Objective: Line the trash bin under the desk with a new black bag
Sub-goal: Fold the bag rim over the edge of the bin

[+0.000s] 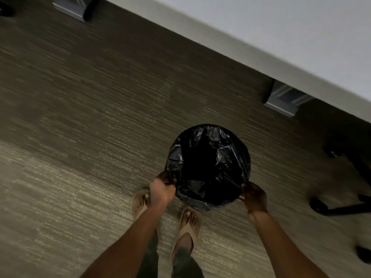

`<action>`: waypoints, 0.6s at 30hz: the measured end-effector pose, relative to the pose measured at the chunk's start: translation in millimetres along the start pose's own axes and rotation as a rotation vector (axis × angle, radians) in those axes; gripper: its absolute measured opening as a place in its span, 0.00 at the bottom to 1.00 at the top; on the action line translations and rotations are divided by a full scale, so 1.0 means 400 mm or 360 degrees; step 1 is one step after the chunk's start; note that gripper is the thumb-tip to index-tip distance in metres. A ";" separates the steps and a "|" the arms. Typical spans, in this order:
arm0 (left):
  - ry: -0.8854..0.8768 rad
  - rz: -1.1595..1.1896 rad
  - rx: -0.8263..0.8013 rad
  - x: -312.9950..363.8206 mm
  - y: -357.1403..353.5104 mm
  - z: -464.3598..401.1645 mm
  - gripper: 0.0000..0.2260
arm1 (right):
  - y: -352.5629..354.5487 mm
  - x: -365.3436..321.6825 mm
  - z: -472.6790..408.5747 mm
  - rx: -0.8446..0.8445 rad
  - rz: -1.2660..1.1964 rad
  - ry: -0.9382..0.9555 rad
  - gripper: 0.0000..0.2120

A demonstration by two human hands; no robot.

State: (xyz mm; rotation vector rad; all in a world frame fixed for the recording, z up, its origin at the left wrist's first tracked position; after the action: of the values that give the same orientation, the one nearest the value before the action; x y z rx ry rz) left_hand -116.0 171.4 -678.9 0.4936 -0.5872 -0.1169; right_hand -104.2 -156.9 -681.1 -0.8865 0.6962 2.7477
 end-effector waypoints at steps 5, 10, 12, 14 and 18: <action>0.0062 -0.0186 -0.0091 -0.041 -0.071 0.044 0.15 | 0.085 0.077 0.014 0.0073 -0.0083 -0.0111 0.06; 0.0105 -0.0250 -0.0153 -0.068 -0.114 0.053 0.13 | 0.114 0.172 0.015 0.0142 -0.0129 -0.0246 0.04; 0.0109 -0.0240 -0.0153 -0.077 -0.126 0.063 0.15 | 0.119 0.188 0.016 0.0148 -0.0144 -0.0246 0.05; 0.0104 -0.0249 -0.0145 -0.080 -0.131 0.070 0.15 | 0.121 0.187 0.018 0.0105 -0.0141 -0.0254 0.06; 0.0133 -0.0244 -0.0171 -0.079 -0.127 0.066 0.14 | 0.136 0.177 0.016 0.0013 -0.0132 -0.0304 0.07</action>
State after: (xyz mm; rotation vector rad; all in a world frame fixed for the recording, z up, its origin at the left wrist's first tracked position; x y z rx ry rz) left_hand -155.4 123.7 -700.1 0.4364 -0.4583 -0.2709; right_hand -180.7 -200.1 -697.4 -0.6248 0.6204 2.7074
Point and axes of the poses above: each hand's wrist, its own z-axis away from the middle knuckle, its own y-axis out of the back of the hand, x = y × z, the point moved 4 cm from there along -z, towards the middle knuckle, and after that the axes turned 2 degrees about x, right-handed, at the moved point
